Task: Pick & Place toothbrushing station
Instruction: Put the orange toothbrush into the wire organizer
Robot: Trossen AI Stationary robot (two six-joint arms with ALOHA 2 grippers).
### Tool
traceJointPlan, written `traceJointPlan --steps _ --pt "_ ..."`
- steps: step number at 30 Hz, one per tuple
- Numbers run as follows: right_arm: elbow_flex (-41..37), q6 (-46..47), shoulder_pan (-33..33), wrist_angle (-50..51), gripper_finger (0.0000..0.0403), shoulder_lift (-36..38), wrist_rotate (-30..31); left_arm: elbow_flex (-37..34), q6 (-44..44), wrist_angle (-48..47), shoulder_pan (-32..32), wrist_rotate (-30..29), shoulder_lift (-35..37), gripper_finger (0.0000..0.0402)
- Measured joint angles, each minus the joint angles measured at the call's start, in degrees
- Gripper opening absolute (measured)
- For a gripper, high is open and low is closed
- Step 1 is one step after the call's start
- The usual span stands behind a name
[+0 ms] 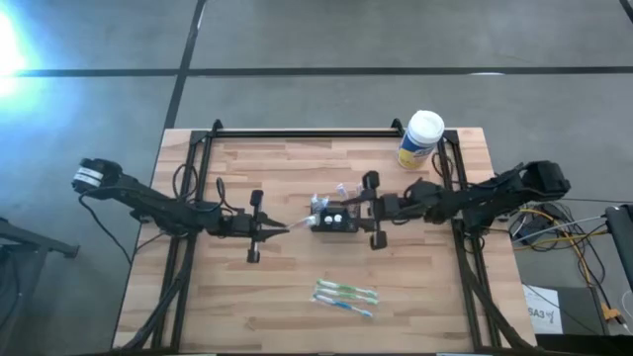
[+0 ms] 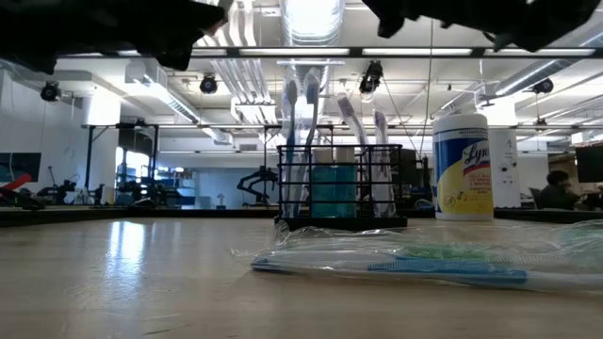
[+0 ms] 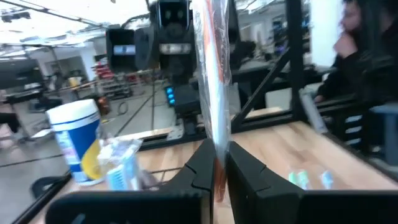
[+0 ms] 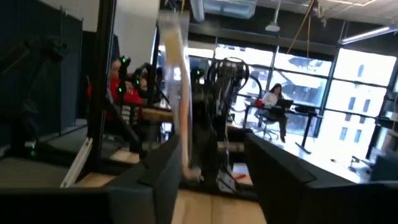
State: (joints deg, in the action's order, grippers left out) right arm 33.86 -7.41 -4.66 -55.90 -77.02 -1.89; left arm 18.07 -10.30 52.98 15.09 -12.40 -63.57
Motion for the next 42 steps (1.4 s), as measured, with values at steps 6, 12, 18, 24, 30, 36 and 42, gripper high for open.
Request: traceJointPlan --steps 6,12,18,24,30,36,42 --pt "6.49 1.20 0.10 0.02 0.0210 -5.85 -4.06 2.06 -2.28 0.19 0.02 -0.54 -4.06 0.0021" --pt "11.22 3.26 0.61 -0.15 0.0221 -11.42 -8.00 4.84 -4.50 0.06 0.01 -0.57 -8.17 0.0021" --pt "12.07 7.25 1.75 -2.26 0.0221 -12.57 -16.31 6.29 -5.48 0.25 -0.39 -1.87 -9.69 0.0021" --pt "11.89 7.67 1.70 -2.73 0.0221 -12.45 -19.83 6.61 -5.55 -0.20 -1.60 -2.00 -9.53 0.0021" --pt "11.89 8.85 1.72 -3.02 0.0215 -12.45 -19.53 6.79 -4.88 -0.65 -2.02 -1.88 -9.65 0.0021" --pt "12.34 8.84 1.72 -3.20 0.0172 -13.19 -18.30 6.77 -4.48 -1.10 -2.38 -1.86 -9.73 0.0021" --pt "15.16 8.76 1.72 -3.12 0.0106 -16.53 -17.44 6.77 -3.77 -1.78 -2.64 -1.79 -9.73 0.0021"
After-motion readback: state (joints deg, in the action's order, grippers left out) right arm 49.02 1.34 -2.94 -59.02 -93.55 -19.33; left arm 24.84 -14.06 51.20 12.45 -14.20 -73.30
